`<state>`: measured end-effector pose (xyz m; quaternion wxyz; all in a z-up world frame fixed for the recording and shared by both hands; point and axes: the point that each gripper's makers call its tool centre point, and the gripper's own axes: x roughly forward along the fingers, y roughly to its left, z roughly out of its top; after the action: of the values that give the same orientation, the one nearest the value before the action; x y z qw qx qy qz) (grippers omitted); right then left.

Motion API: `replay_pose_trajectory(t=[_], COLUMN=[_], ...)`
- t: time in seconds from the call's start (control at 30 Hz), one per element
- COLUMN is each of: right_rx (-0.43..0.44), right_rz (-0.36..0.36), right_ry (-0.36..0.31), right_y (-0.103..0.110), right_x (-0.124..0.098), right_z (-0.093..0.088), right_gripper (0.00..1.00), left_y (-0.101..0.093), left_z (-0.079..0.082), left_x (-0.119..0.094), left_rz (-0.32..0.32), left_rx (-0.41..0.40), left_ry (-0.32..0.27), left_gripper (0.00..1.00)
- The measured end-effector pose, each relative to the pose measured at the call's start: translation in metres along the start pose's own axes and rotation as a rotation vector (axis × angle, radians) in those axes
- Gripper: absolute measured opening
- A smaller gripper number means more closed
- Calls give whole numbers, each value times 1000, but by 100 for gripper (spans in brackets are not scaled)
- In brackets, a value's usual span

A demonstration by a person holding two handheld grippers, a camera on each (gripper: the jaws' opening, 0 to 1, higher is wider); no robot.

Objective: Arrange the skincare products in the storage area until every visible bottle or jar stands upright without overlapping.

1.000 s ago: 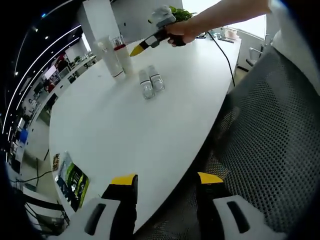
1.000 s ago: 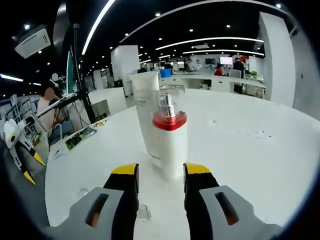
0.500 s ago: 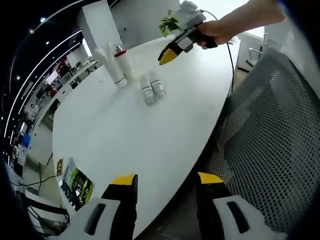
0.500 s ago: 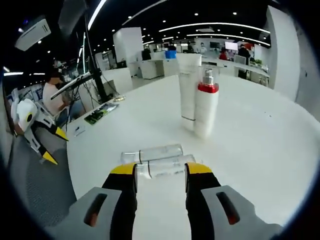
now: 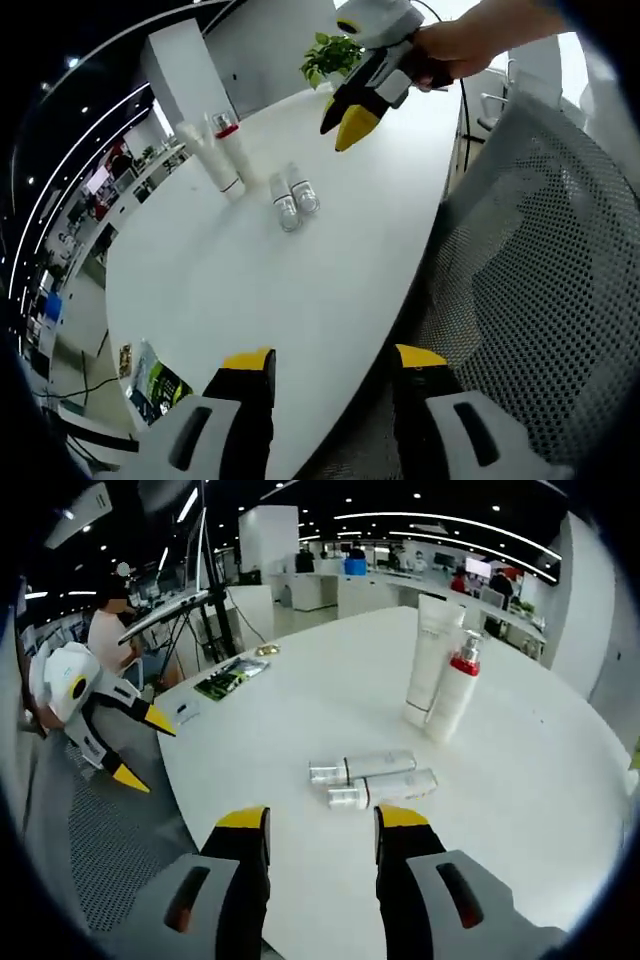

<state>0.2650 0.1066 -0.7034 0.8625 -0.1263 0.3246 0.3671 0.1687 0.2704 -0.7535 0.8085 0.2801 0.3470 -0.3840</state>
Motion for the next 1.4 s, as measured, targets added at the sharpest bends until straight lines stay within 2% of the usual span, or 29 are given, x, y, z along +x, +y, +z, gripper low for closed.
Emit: replay_pose_trajectory(t=[0.17,0.3,0.43,0.5,0.57,0.6,0.63,0.73,0.77,0.97,1.07,1.17,1.27,1.4], right_rx=[1,-53,-197,-285,-349,-442,-484,-574,-630,-788,-889,-936,-1017,-1043], right_rz=[-32,-23,20,64,134,142,157,201,218,300,320,373,421,438], right_ry=[7,35,127,187,281,310,333,406,419,519,545,571,595,621], right_y=[9,15,13,12,13,8,7,0,-3,-23,-34,-37,-39,-46], right_x=[-4,0,9,17,22,26,28,34,39,60,68,73,77,82], right_z=[2,6,8,7,-1,0,-1,-6,-6,-14,-14,-16,-18,-23], right_gripper=[39,40,40,40,34,30,27,29,29,31,36,34,32,28], left_y=[9,10,12,12,12,13,13,13,14,20,20,19,21,23], left_z=[-1,0,-1,2,2,2,3,4,4,-1,-4,-4,-5,-9], left_x=[-2,-4,-5,-6,-6,-6,-6,-6,-6,-6,-5,-5,-5,-5], left_rz=[51,59,67,65,67,68,69,73,76,105,108,108,115,123], left_rx=[0,16,16,18,24,25,24,27,27,13,19,27,20,6], left_ry=[-3,-8,-5,-18,-18,-17,-21,-28,-26,-1,15,21,24,43], left_gripper=[48,48,48,47,47,47,47,47,47,47,47,47,47,47])
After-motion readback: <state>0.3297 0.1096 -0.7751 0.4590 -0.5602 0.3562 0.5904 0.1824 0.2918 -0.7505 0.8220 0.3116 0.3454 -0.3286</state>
